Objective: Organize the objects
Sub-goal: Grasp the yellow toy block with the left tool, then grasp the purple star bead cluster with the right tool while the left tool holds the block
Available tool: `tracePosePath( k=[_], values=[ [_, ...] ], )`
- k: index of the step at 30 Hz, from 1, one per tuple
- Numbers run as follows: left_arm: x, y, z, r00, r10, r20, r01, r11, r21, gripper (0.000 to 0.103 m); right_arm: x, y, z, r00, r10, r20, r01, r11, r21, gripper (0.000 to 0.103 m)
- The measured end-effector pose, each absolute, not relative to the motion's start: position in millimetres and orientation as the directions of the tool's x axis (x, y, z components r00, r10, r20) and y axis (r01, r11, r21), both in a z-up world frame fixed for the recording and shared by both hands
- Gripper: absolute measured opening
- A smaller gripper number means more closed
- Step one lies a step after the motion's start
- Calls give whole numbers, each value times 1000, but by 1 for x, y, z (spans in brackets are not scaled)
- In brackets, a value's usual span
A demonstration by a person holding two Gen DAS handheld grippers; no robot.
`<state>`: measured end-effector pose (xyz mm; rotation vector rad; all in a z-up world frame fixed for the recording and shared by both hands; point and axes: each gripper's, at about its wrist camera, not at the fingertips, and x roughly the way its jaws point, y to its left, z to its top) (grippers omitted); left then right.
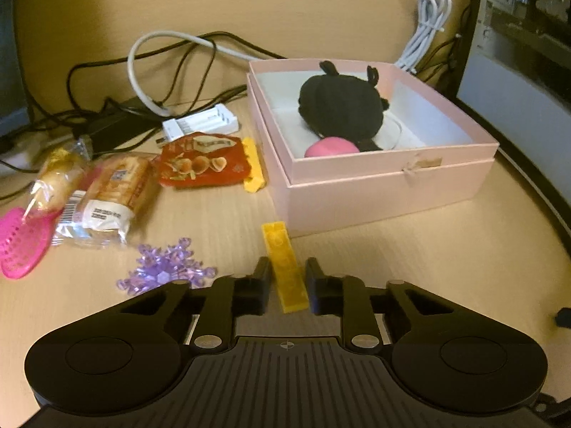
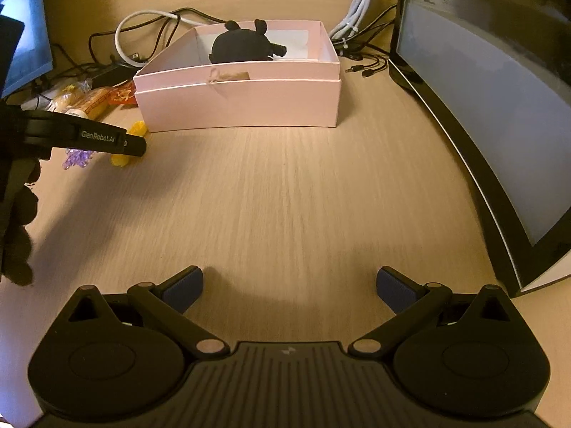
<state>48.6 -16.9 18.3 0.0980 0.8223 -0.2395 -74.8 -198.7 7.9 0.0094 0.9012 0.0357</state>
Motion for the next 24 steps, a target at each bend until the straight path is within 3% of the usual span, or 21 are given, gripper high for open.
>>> tracePosePath(
  k=[7,11,22,24],
  values=[
    [40,1,23,619,-217,-755,232,969,-88,17,-70,-199,9,599,41,-800,-41,999,20,103],
    [16,36,36,636,-204,-744,172,978,-122,17,-52,-188,16,556,139,-819,-164,985,55,103],
    [-55,173,63,667,-7,-745,-155,977,-148,17,4,-69,35,629,336,-701,-423,904,53,103],
    [-67,189,64,667,10,-745,-191,969,-158,17,16,-49,37,629,364,-687,-453,890,57,99]
  ],
)
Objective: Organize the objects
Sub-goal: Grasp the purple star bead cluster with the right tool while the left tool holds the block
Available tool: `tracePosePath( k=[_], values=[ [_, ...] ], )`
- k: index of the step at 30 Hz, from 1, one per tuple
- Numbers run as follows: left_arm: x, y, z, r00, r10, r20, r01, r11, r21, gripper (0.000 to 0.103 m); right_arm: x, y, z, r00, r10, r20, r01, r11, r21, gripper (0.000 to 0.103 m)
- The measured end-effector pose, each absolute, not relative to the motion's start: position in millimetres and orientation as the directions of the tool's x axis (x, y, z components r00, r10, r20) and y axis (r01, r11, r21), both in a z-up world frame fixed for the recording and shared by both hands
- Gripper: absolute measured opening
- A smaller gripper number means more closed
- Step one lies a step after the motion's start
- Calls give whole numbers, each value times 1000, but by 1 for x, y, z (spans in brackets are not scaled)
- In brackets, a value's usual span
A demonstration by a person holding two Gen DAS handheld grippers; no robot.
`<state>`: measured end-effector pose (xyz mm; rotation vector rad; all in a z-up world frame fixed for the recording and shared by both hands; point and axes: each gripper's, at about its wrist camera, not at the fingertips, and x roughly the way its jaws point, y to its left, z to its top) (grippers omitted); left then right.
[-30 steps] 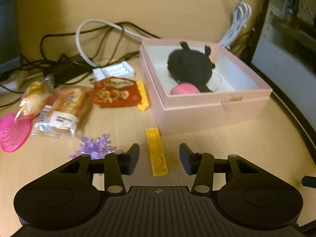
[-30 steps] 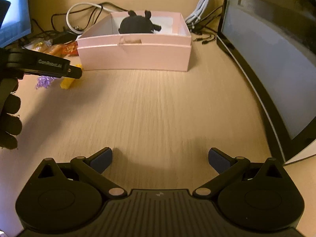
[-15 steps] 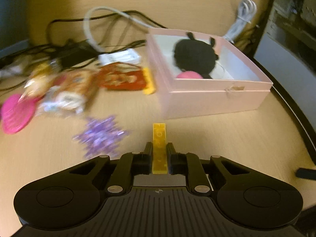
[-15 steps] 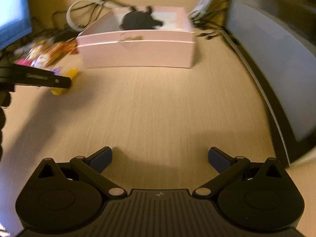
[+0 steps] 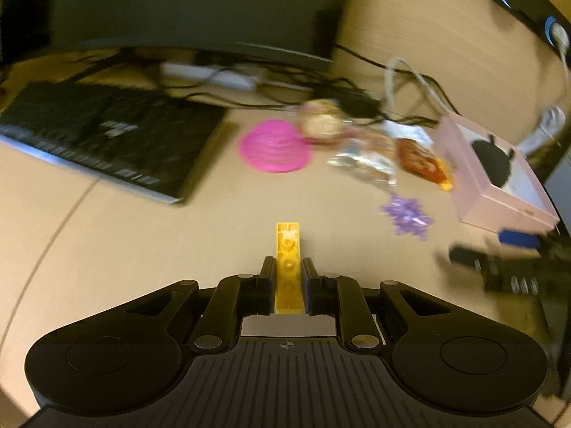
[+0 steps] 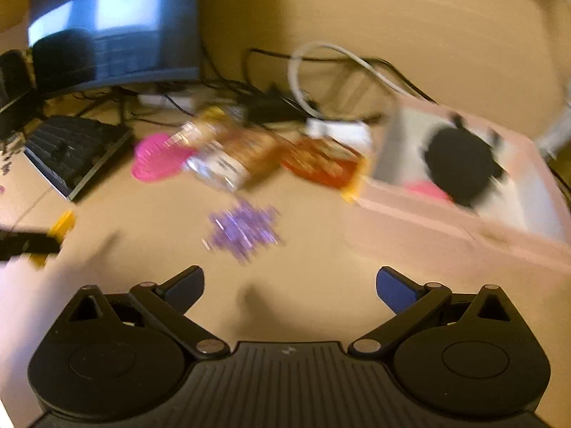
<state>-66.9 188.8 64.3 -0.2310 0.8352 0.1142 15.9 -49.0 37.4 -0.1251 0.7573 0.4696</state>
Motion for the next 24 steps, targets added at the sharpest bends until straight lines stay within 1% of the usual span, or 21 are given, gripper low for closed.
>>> tracePosePath(
  k=[1,5,9,11,12,13,14,15,17,20,21,22,23,24],
  values=[
    [-71,193,64,665,15,-747,-202,966,-161,17,24,-40,38,624,375,-686,-465,883,60,95],
    [-89,209,60,656,15,-755,-232,955,-183,17,45,-12,32,603,380,-701,-487,872,53,94],
    [-93,210,57,651,-13,-759,-224,952,-209,17,56,7,21,558,388,-733,-513,856,63,94],
    [-92,207,57,651,-25,-758,-208,955,-210,17,58,12,17,543,381,-748,-511,857,66,90],
    [-91,205,57,653,-31,-757,-199,957,-211,17,57,14,17,549,373,-748,-503,862,61,86],
    [-90,202,58,655,-39,-755,-189,959,-213,17,56,15,18,554,365,-748,-499,865,53,77],
    [-89,200,58,657,-50,-752,-174,961,-216,17,55,17,19,558,355,-750,-497,867,40,71],
    [-89,197,58,657,-61,-751,-158,963,-216,17,54,18,21,563,339,-754,-496,868,20,61],
    [-85,190,58,652,-84,-753,-122,969,-214,17,51,14,25,536,344,-771,-505,862,33,61],
    [-79,177,58,645,-121,-755,-62,976,-210,17,36,3,36,552,329,-766,-496,868,15,61],
    [-77,172,58,641,-136,-755,-41,977,-211,17,29,-3,41,553,328,-766,-492,870,18,57],
    [-76,166,58,634,-154,-758,-14,978,-210,17,21,-11,47,554,327,-766,-487,873,21,28],
    [-74,160,58,627,-169,-760,13,978,-207,17,14,-19,52,541,325,-776,-487,873,25,23],
    [-72,152,57,618,-185,-764,44,978,-202,17,7,-28,59,540,317,-780,-478,878,26,22]
  ],
)
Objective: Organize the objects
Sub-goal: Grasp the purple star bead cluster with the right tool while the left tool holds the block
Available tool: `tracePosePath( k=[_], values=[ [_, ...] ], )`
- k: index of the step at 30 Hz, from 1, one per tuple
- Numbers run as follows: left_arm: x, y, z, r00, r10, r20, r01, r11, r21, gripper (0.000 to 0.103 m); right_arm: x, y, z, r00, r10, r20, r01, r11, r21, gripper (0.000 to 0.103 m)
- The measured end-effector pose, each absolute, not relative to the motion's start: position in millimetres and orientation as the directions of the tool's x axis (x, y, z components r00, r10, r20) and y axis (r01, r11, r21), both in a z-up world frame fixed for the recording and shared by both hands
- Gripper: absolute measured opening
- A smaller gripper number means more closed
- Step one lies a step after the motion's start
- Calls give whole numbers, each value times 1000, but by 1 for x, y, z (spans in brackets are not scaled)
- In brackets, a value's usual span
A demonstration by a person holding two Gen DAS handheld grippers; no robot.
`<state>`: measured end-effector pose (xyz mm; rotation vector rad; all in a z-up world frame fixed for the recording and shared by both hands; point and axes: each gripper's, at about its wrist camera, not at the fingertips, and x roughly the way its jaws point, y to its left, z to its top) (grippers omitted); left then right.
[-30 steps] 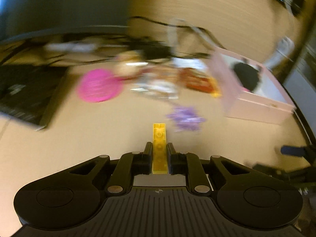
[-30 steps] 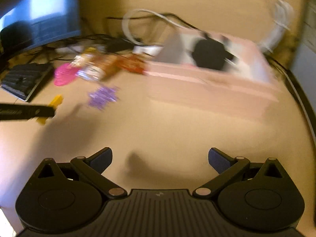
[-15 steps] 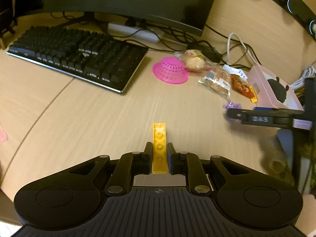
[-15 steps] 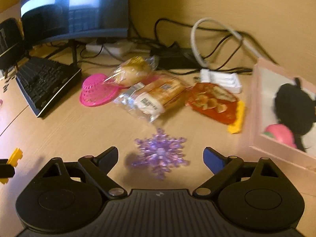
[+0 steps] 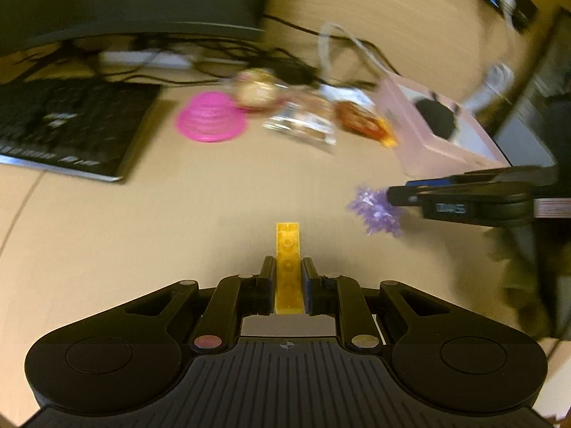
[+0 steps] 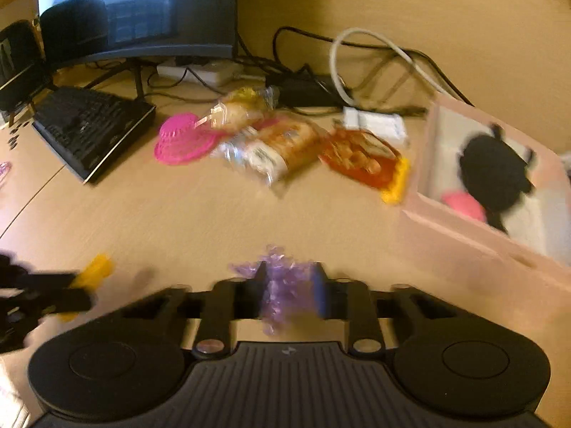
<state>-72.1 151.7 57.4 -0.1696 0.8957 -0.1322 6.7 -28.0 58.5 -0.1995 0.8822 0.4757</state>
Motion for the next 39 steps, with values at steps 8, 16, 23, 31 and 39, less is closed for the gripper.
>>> tracePosePath(
  k=[8,16,23,31,39],
  values=[
    [-59,97,51,567,-307,-764,216,951,-221,17,-40,-102,84,622,226,-750,-366,930,-23,23],
    [-57,112,60,603,-270,-750,163,963,-215,17,-30,-85,54,562,311,-766,-356,927,115,84],
    [-71,157,65,632,-160,-758,16,981,-194,17,-7,-22,26,553,326,-767,-385,916,112,100],
    [-82,186,60,626,-109,-772,-80,976,-203,17,-5,13,32,561,328,-760,-502,865,3,40],
    [-70,165,55,613,-165,-773,-9,976,-216,17,-20,-10,42,578,284,-765,-490,871,-47,39]
  ],
)
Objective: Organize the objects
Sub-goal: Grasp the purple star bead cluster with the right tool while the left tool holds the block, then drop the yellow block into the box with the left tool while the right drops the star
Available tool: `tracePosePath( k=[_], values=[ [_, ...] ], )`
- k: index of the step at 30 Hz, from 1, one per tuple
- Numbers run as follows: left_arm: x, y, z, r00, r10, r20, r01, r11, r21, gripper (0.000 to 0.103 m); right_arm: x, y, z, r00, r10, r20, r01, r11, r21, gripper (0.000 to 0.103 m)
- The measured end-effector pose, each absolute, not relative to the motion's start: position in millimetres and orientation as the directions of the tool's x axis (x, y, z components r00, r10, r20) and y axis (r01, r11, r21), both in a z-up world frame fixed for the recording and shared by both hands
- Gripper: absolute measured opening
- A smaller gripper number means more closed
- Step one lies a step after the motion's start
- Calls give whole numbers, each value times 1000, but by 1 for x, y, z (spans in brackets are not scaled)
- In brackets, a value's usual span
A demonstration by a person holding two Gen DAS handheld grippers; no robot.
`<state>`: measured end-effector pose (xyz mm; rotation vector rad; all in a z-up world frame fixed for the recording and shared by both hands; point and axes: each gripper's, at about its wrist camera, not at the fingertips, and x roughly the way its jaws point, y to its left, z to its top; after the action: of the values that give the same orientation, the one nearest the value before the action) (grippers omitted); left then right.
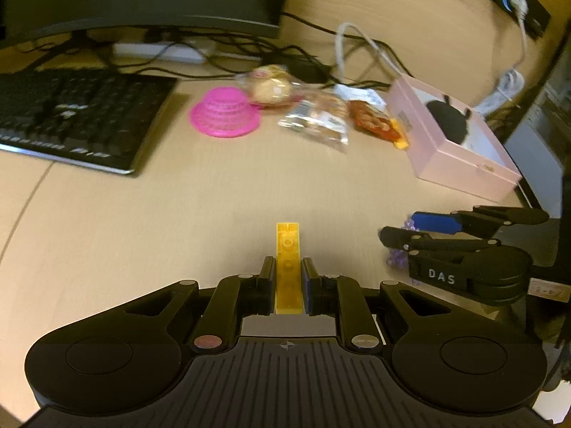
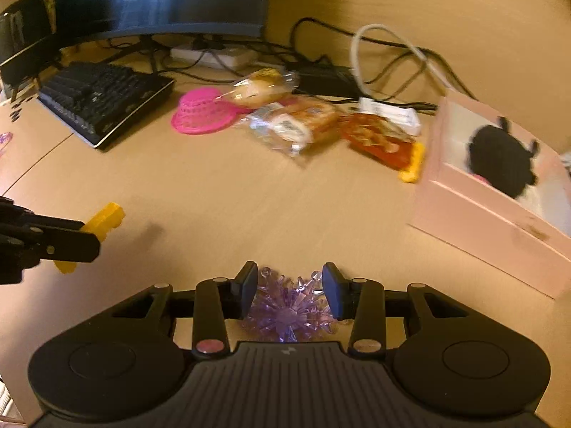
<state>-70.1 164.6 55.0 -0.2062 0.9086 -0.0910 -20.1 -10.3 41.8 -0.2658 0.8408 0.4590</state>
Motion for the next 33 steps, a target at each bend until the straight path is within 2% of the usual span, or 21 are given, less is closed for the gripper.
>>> tracePosePath(
  k=[7,10,12,19,21,23,25,29,33],
  values=[
    [-59,123,57,594,-248,-765,111,967,-227,17,-38,-69,76,637,237,-734,-409,911,-60,39],
    [-51,101,68,590,-315,-743,165,948,-271,17,-50,-102,97,670,214,-711,-361,931,-59,39],
    [-39,83,85,607,-358,-709,216,933,-286,17,-57,-125,111,691,196,-696,-320,946,-52,39],
    [30,3,149,717,-425,-552,367,904,-218,17,-74,-188,135,756,113,-644,-188,981,-48,39],
    [59,-15,151,710,-464,-529,381,886,-266,19,-77,-200,135,763,96,-639,-159,986,-42,39],
    [90,-38,137,675,-468,-571,385,883,-268,22,-78,-211,134,767,81,-637,-129,991,-29,39],
    [115,-55,116,670,-416,-615,340,908,-244,22,-80,-218,133,769,74,-635,-108,994,-16,39],
    [134,-48,101,706,-398,-586,228,911,-344,22,-75,-230,135,776,76,-627,-87,996,12,39],
    [120,-24,108,744,-378,-551,219,917,-333,22,-55,-230,146,790,108,-603,-112,993,31,39]
  ],
)
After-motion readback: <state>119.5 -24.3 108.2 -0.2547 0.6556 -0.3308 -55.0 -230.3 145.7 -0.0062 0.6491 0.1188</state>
